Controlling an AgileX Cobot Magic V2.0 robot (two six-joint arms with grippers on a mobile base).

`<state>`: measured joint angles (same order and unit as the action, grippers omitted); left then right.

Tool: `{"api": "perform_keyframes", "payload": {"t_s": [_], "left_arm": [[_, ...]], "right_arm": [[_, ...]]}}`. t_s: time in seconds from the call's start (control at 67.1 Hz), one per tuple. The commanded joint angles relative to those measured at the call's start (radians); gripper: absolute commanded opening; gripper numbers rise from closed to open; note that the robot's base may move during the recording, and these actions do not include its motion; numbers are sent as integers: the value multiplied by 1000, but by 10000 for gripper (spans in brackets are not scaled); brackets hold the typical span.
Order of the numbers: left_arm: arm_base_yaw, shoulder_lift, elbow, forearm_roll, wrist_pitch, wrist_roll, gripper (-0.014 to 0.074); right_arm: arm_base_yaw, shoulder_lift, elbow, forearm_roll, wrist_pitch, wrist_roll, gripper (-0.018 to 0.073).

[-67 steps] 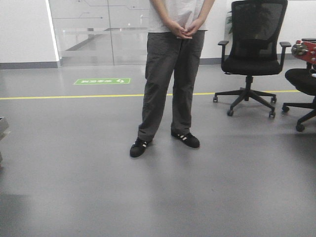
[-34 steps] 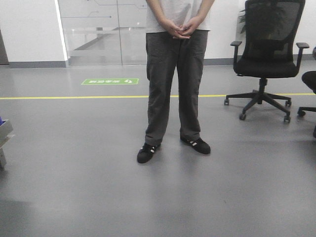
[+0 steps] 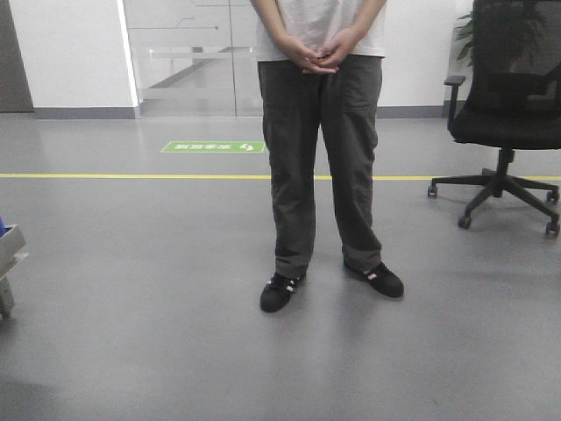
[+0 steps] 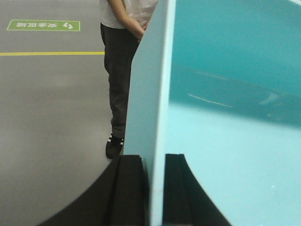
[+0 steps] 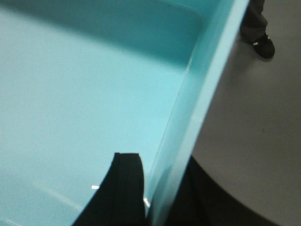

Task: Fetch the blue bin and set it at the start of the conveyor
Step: 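Carry the bin in both grippers while driving toward the red conveyor table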

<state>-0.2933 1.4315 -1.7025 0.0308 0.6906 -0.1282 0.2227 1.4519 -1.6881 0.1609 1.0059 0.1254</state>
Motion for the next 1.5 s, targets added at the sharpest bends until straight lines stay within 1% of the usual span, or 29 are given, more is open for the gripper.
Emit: {"api": "perform_keyframes", "payload": {"t_s": [0.0, 1.49], "left_arm": [[-9, -18, -10, -42, -82, -21, -111], [-9, -18, -10, -42, -82, -21, -111]], "right_arm": [[-1, -8, -7, 8, -25, -26, -153], [-1, -8, -7, 8, -49, -26, -153]]}}
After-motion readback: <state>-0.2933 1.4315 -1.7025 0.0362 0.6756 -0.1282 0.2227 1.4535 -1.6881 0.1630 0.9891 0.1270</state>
